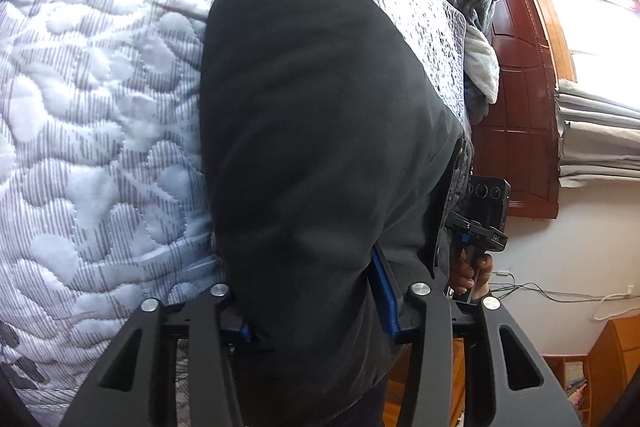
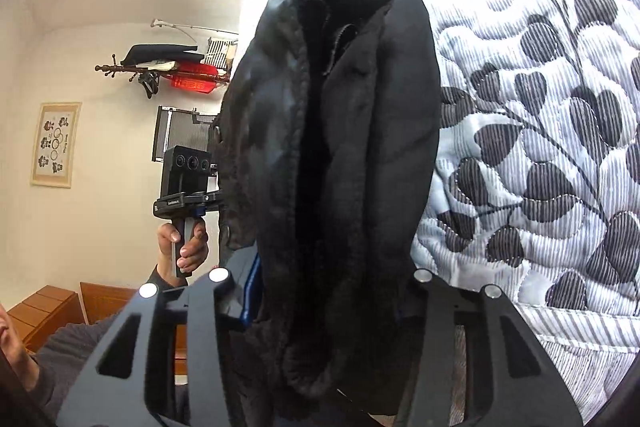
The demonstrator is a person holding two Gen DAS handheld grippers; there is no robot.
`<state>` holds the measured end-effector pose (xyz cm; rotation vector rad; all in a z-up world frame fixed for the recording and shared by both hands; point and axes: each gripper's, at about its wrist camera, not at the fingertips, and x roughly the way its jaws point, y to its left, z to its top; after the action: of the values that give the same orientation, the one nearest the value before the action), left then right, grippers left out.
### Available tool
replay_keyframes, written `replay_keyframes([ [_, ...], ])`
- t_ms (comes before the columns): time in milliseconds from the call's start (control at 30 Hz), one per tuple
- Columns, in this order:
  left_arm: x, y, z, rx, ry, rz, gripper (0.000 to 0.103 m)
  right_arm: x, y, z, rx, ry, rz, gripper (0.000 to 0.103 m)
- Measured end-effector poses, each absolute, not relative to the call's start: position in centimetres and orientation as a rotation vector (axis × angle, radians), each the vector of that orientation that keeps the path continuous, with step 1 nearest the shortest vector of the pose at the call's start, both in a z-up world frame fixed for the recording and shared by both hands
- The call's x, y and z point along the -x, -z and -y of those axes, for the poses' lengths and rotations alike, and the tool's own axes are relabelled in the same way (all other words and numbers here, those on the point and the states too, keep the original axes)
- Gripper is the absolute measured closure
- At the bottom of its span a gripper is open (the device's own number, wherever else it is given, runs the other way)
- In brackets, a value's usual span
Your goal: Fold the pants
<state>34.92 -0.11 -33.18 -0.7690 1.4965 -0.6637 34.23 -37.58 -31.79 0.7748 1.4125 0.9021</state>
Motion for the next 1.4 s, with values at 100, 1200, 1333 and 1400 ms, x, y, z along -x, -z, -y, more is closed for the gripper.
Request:
replay_keyframes([
  [100,-34.8,32.7,-0.6,0.764,0.668,-1.478,0.061,-34.4,30.5,37.0,-0.76,-0.91,-1.399,0.061],
  [1200,-45.7,32.4,-17.6,0.807,0.47,-1.41,0.058,-52.5,32.0,20.8,-0.671,-0.994,-1.453,0.059],
  [1333,-45.4,33.3,-17.9,0.822,0.487,-1.39,0.05,-52.5,33.7,21.9,-0.676,-0.975,-1.484,0.048],
  [1400,-45.1,34.0,-18.0,0.829,0.475,-1.381,0.042,-53.0,33.1,20.4,-0.672,-0.948,-1.499,0.038],
])
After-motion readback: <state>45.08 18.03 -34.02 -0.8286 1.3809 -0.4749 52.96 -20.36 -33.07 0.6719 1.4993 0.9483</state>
